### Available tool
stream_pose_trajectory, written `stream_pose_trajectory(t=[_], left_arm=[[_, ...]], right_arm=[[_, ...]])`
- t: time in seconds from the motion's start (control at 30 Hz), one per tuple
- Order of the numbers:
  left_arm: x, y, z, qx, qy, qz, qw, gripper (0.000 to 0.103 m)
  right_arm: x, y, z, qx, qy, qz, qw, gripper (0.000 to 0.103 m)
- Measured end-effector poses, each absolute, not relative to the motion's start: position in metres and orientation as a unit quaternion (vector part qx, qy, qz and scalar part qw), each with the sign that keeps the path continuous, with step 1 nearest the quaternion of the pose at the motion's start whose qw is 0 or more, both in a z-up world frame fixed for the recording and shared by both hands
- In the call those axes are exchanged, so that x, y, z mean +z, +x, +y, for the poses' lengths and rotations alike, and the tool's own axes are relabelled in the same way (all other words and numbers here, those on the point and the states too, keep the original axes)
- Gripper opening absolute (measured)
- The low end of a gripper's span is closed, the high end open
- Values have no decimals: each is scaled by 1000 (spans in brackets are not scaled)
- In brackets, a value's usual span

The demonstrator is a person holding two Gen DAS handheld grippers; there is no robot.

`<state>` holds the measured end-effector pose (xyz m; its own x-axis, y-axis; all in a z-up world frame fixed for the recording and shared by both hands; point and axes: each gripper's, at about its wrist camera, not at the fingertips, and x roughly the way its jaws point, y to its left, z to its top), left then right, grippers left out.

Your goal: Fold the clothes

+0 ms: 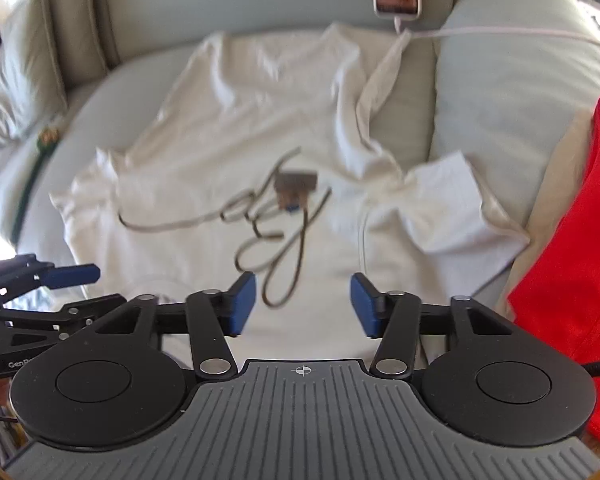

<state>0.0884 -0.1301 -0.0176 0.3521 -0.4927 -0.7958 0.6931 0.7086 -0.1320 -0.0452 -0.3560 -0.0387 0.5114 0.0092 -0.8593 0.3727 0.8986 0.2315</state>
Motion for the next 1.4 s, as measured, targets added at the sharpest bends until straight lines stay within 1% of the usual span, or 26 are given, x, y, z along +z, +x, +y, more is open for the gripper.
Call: stream_pose_trajectory(t=[0.03,0.17,0.23,0.3,0.43,0.57,0.6,0.67,0.73,0.83,0.87,0.9,0.93,0.97,1.0,1.03,1.13,1.2,1.3,1.37,1.4], left_arm=[[-9,101,-128,-355,106,433,822,62],[-1,151,-131,-325,90,430,837,67],[-13,183,-138,-315,77,446,834,68],[-31,215,-144,-301,52,470,828,67],[-67,268,-158,-263,40,483,834,66],[-101,302,-163,-218,69,522,822,61],[-106,303,-159,-217,75,527,818,61],[-112,300,-154,-222,92,529,814,61],[-115,297,-147,-222,105,531,811,62],[-114,301,-143,-215,114,521,818,62],[-113,305,-146,-211,118,515,822,62],[-112,311,-151,-206,123,509,827,62],[-112,318,-158,-203,126,504,830,62],[-112,326,-164,-199,126,500,833,62],[-113,333,-170,-194,125,500,835,62],[-114,341,-177,-188,124,501,835,62],[-113,347,-195,-196,119,496,837,62],[-113,347,-206,-211,117,490,838,65],[-120,340,-216,-222,123,494,831,65],[-123,337,-217,-226,126,496,829,65],[-123,337,-216,-229,123,497,828,65]], right_arm=[[-26,-41,-362,-110,208,464,854,75],[-6,-21,-391,-137,277,413,857,81],[-17,-5,-414,-155,332,390,845,87],[-43,11,-442,-179,399,369,820,90],[-112,42,-493,-183,566,307,743,90],[-183,62,-537,-144,724,169,653,87],[-195,63,-547,-136,747,135,636,87],[-206,62,-563,-145,756,81,633,86],[-197,60,-573,-181,704,56,685,86],[-169,65,-576,-279,549,77,784,86],[-161,72,-575,-299,495,100,809,85],[-158,88,-573,-299,448,152,829,77],[-155,105,-570,-299,403,202,841,60],[-157,122,-567,-299,372,245,844,52],[-159,137,-564,-298,353,271,845,44],[-162,152,-563,-297,341,287,845,42],[-177,193,-572,-279,348,330,832,43],[-187,216,-583,-272,361,342,824,44],[-204,238,-597,-273,366,366,811,46],[-212,244,-603,-275,363,377,807,44],[-213,245,-604,-274,357,376,810,24]])
